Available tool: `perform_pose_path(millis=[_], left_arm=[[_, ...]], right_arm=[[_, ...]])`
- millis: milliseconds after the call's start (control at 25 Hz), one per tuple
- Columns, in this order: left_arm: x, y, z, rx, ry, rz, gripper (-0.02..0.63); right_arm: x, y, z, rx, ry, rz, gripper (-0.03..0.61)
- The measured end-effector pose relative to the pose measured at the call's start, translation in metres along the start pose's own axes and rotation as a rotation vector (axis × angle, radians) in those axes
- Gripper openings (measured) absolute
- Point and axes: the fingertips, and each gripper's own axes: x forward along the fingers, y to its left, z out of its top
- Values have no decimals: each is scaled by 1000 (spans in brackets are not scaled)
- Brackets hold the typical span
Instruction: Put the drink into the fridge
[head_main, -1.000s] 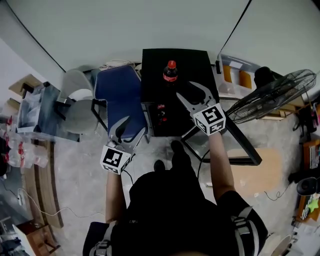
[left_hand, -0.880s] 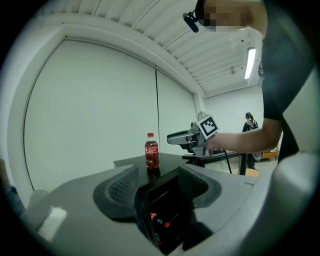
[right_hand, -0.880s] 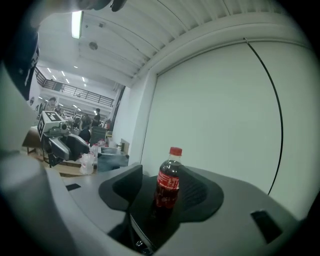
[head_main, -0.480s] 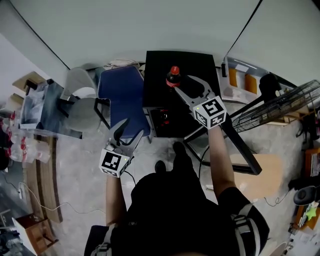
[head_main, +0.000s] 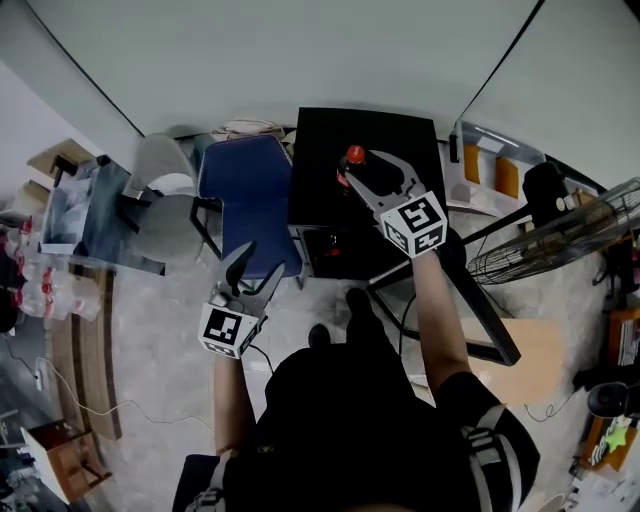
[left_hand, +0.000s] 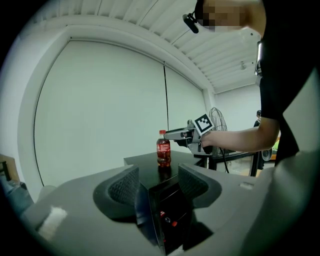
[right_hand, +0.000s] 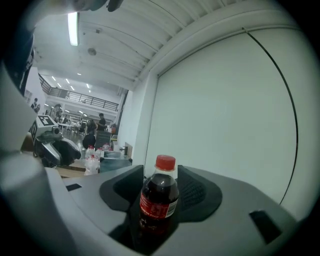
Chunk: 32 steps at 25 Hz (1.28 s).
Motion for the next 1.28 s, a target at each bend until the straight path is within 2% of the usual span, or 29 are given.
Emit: perform_pose_path(millis=[240,720,960,1280], left_arm=[[4,9,0,-19,-11,23,244],[9,24,1,-37,-16,55,244],[11,24,1,-36,-20,47,244],[11,29,4,-36,-32,50,244]], right_arm=[[10,-3,-1,16,0,14,211],[14,-5,3,98,-24,64,150],[14,-6,4,131,-32,57,140],[18,-4,4,118,-17,43,135]])
